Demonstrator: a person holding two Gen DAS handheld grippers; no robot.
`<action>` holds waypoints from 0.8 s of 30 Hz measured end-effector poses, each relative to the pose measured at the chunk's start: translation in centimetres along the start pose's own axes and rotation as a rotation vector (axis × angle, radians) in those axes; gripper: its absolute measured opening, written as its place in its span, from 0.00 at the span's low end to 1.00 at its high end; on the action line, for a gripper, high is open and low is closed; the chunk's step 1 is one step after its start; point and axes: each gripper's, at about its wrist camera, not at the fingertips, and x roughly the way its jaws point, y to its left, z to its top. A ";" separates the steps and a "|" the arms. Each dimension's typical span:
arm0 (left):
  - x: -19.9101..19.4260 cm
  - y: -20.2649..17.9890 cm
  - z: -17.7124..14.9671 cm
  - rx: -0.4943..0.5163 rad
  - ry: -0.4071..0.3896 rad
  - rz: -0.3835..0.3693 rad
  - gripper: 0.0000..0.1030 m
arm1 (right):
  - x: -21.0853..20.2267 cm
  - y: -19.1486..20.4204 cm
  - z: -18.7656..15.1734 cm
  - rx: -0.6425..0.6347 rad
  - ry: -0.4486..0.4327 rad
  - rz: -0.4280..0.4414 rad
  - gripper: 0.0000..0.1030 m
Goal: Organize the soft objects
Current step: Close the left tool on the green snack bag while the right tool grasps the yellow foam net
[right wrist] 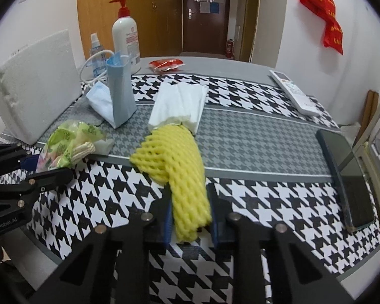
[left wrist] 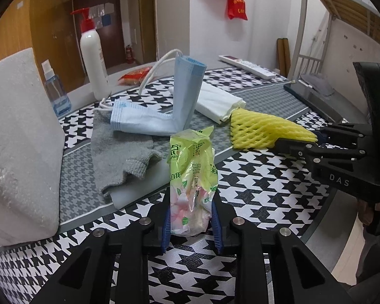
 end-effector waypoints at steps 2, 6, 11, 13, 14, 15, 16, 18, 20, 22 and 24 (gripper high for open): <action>-0.3 0.0 0.0 0.003 -0.012 -0.002 0.27 | -0.4 0.0 -0.1 0.003 -0.008 0.013 0.26; -0.9 -0.1 0.0 0.002 -0.024 -0.001 0.27 | -1.0 0.1 -0.2 0.009 -0.026 0.015 0.26; -1.5 -0.2 -0.2 0.003 -0.038 0.009 0.27 | -1.8 0.3 -0.4 0.019 -0.041 -0.003 0.26; -1.8 -0.2 -0.2 0.001 -0.049 0.011 0.27 | -2.3 0.4 -0.4 0.021 -0.049 -0.001 0.26; -2.0 -0.2 -0.2 -0.001 -0.054 0.011 0.27 | -2.4 0.5 -0.4 0.020 -0.054 -0.004 0.26; -2.1 -0.2 -0.2 0.001 -0.061 0.014 0.27 | -2.6 0.6 -0.3 0.019 -0.057 -0.004 0.26; -2.3 -0.2 -0.3 0.002 -0.066 0.018 0.27 | -2.7 0.7 -0.3 0.013 -0.059 -0.005 0.26; -2.6 -0.2 -0.3 0.000 -0.074 0.021 0.27 | -3.1 1.0 -0.4 0.010 -0.071 -0.019 0.26; -2.9 -0.2 -0.3 -0.002 -0.082 0.022 0.27 | -3.3 0.9 -0.3 0.022 -0.078 -0.010 0.26; -3.2 -0.2 -0.3 -0.001 -0.091 0.022 0.27 | -3.5 1.0 -0.3 0.021 -0.083 -0.013 0.26; -3.5 -0.1 -0.3 -0.004 -0.101 0.024 0.27 | -3.6 1.1 -0.3 0.022 -0.081 -0.017 0.26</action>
